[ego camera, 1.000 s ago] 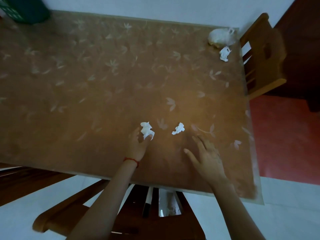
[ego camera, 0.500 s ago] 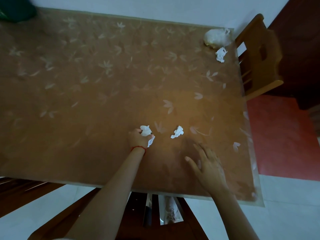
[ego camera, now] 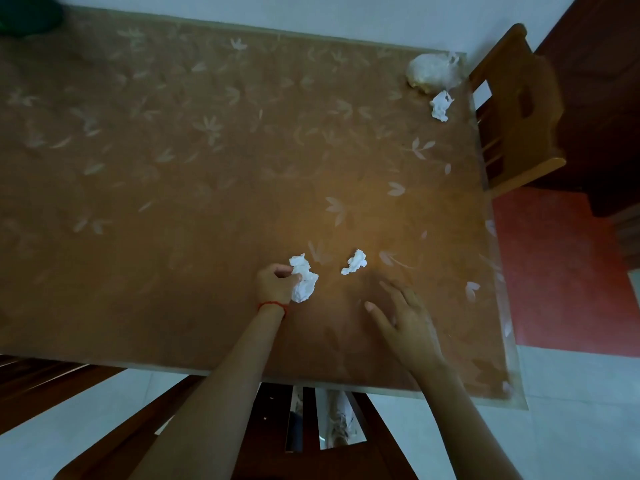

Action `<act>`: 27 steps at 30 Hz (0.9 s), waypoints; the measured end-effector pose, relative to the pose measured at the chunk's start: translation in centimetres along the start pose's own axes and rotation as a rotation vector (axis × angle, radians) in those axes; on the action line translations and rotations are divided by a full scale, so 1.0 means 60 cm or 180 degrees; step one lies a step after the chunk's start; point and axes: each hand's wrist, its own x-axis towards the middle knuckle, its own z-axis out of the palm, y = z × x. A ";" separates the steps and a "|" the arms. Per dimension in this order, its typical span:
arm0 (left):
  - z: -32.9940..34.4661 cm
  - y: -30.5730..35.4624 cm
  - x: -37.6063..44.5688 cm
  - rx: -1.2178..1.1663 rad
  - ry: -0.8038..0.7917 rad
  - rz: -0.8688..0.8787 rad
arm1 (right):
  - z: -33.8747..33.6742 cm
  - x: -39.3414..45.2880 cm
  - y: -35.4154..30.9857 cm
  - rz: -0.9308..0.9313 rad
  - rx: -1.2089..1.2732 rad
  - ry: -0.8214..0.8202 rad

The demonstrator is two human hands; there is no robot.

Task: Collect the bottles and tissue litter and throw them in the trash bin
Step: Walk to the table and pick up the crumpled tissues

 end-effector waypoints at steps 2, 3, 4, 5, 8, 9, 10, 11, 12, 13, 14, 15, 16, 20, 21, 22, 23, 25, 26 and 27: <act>-0.003 0.000 -0.005 -0.0167 -0.0026 -0.0015 | 0.006 0.014 -0.001 0.0039 0.0303 -0.0010; -0.005 0.000 -0.005 -0.0259 -0.0029 -0.0026 | 0.009 0.021 -0.002 0.0057 0.0389 -0.0015; -0.007 0.001 -0.006 -0.0331 -0.0012 -0.0030 | 0.011 0.028 -0.004 0.0056 0.0466 0.0010; -0.009 0.001 -0.007 -0.0383 0.0000 -0.0038 | 0.011 0.034 -0.007 0.0050 0.0597 0.0047; -0.017 0.000 -0.013 -0.0563 -0.0005 -0.0001 | 0.004 0.055 -0.024 0.0102 0.1067 0.0048; -0.019 -0.001 -0.014 -0.0616 0.0007 0.0015 | 0.003 0.063 -0.029 0.0152 0.1207 0.0043; -0.023 -0.001 -0.016 -0.0646 0.0024 0.0030 | 0.005 0.072 -0.034 0.0196 0.1332 0.0049; -0.026 -0.003 -0.017 -0.0668 0.0045 0.0044 | 0.007 0.082 -0.036 0.0262 0.1439 0.0049; -0.030 -0.004 -0.018 -0.0667 0.0073 0.0046 | 0.011 0.092 -0.036 0.0343 0.1526 0.0065; -0.033 -0.005 -0.019 -0.0665 0.0098 0.0049 | 0.016 0.101 -0.036 0.0425 0.1585 0.0081; -0.037 -0.004 -0.020 -0.0662 0.0122 0.0050 | 0.020 0.110 -0.035 0.0528 0.1649 0.0097; -0.040 -0.004 -0.021 -0.0661 0.0153 0.0058 | 0.024 0.119 -0.034 0.0599 0.1688 0.0098; -0.044 -0.003 -0.023 -0.0662 0.0180 0.0062 | 0.028 0.127 -0.035 0.0666 0.1688 0.0082; -0.057 -0.006 -0.028 -0.0667 0.0254 0.0066 | 0.044 0.154 -0.046 0.0773 0.1552 0.0077; -0.059 -0.007 -0.028 -0.0666 0.0267 0.0053 | 0.049 0.162 -0.047 0.0794 0.1490 0.0081; -0.062 -0.007 -0.029 -0.0670 0.0274 0.0031 | 0.054 0.168 -0.047 0.0832 0.1426 0.0083; -0.063 -0.008 -0.029 -0.0683 0.0283 0.0011 | 0.061 0.175 -0.047 0.0850 0.1341 0.0071; -0.066 -0.008 -0.030 -0.0680 0.0318 -0.0019 | 0.073 0.184 -0.046 0.0828 0.1239 0.0051; -0.068 -0.009 -0.030 -0.0661 0.0334 -0.0024 | 0.079 0.187 -0.043 0.0841 0.1214 0.0051; -0.069 -0.010 -0.029 -0.0644 0.0344 -0.0024 | 0.084 0.188 -0.043 0.0832 0.1224 0.0043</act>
